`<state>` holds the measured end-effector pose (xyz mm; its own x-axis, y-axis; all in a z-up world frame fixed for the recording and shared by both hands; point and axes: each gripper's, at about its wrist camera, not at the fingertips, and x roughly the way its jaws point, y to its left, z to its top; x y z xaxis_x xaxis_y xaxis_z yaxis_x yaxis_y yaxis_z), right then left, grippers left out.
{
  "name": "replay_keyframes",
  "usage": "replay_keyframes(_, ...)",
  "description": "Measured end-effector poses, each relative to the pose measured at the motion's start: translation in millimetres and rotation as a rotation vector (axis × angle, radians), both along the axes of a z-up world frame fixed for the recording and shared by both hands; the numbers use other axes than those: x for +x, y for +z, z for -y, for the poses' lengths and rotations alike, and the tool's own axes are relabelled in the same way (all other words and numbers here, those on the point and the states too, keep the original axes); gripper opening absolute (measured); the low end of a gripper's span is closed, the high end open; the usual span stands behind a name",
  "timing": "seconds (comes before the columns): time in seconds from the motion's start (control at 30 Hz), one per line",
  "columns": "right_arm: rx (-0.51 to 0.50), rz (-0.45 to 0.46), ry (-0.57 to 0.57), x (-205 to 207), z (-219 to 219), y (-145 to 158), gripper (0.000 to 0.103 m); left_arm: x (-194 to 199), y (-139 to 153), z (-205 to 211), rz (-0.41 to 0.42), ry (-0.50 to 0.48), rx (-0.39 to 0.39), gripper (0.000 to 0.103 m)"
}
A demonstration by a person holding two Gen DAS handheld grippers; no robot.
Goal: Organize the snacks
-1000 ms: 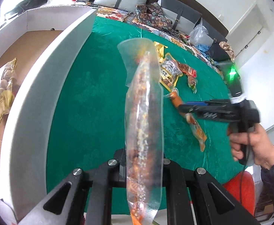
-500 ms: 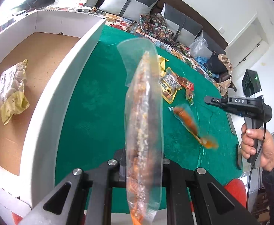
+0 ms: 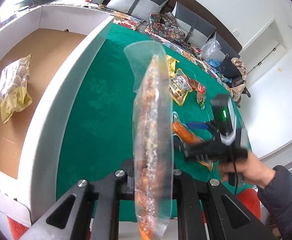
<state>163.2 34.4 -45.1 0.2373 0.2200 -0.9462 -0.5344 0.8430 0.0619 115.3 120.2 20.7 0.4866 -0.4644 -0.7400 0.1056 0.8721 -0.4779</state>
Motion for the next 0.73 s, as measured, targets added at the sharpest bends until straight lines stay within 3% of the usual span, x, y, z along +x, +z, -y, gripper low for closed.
replay_keyframes(0.03, -0.024, -0.021, -0.059, 7.6, -2.9, -1.3, 0.096, 0.5, -1.5, 0.5, -0.005, -0.001, 0.000, 0.013)
replay_keyframes(0.1, -0.057, -0.046, -0.160, 20.6, -4.8, 0.7, 0.063, 1.3, -2.3, 0.6, -0.009, 0.001, -0.006, 0.013)
replay_keyframes(0.17, 0.004, -0.092, -0.236, 29.5, 8.1, 0.0, 0.042, 1.2, -0.8, 0.1, -0.003, 0.002, -0.012, 0.013)
replay_keyframes(0.33, 0.301, -0.110, -0.439, 28.0, 67.9, 6.0, 0.040, 2.2, 2.7, -5.6, 0.003, 0.013, -0.034, 0.013)
replay_keyframes(0.47, 0.524, -0.095, -0.506, 26.6, 89.6, 24.9, 0.040, 4.1, 22.1, -24.4, 0.024, 0.041, -0.117, 0.013)
replay_keyframes(0.53, 0.617, -0.082, -0.498, 32.9, 78.1, 47.4, 0.040, 4.6, 43.1, -46.0, 0.062, 0.066, -0.154, 0.013)
replay_keyframes(0.6, 0.711, -0.071, -0.449, 43.8, 53.6, 73.5, 0.040, 5.8, 68.2, -72.0, 0.106, 0.105, -0.133, 0.013)
replay_keyframes(0.73, 0.905, -0.097, -0.313, 66.0, -34.4, 123.6, 0.041, 6.8, 105.2, -129.3, 0.161, 0.211, 0.031, 0.013)
